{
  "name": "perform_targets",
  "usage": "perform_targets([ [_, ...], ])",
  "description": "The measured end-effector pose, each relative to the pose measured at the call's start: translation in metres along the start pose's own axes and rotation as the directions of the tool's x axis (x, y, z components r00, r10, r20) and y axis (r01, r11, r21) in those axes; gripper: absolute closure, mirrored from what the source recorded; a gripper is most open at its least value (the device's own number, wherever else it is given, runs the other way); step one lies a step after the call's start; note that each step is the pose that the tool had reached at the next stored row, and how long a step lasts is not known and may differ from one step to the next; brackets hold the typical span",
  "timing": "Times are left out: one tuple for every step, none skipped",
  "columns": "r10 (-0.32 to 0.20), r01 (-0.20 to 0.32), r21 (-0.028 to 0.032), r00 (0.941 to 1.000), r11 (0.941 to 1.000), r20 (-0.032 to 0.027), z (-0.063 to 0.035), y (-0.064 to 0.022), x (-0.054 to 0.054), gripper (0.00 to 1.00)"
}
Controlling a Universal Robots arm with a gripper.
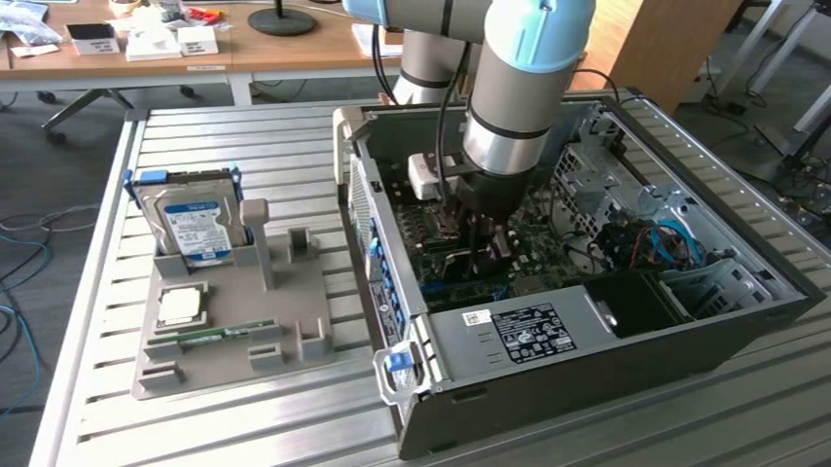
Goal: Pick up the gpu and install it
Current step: 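Insert the gpu into the slot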
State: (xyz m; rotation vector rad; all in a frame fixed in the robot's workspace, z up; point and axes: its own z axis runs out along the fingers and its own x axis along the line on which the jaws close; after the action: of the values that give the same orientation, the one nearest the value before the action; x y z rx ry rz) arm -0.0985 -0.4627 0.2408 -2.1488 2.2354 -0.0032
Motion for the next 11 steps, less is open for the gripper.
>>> perform_targets([
  [0.000,0.000,0.0000,1.0000,1.0000,0.0000,0.0000,0.0000,0.0000,0.49],
  [0.000,0.000,0.0000,1.0000,1.0000,0.0001,0.0000,0.0000,0.0000,0.44],
  [0.000,0.000,0.0000,1.0000,1.0000,0.0000,0.0000,0.0000,0.0000,0.44],
  [0.000,0.000,0.0000,1.0000,1.0000,0.0000,0.0000,0.0000,0.0000,0.38],
  [0.000,0.000,0.0000,1.0000,1.0000,0.0000,0.0000,0.0000,0.0000,0.38],
  [0.000,0.000,0.0001,1.0000,1.0000,0.0000,0.0000,0.0000,0.0000,0.31],
  [0.000,0.000,0.0000,1.0000,1.0000,-0.0002,0.0000,0.0000,0.0000,0.31],
  [0.000,0.000,0.0000,1.0000,1.0000,-0.0005,-0.0001,0.0000,0.0000,0.31],
  [0.000,0.000,-0.0001,1.0000,1.0000,-0.0007,-0.0005,-0.0001,0.0000,0.31],
  [0.000,0.000,0.0000,1.0000,1.0000,-0.0007,-0.0013,-0.0001,-0.0001,0.31],
  [0.000,0.000,0.0001,1.0000,1.0000,-0.0006,-0.0023,-0.0001,-0.0001,0.31],
])
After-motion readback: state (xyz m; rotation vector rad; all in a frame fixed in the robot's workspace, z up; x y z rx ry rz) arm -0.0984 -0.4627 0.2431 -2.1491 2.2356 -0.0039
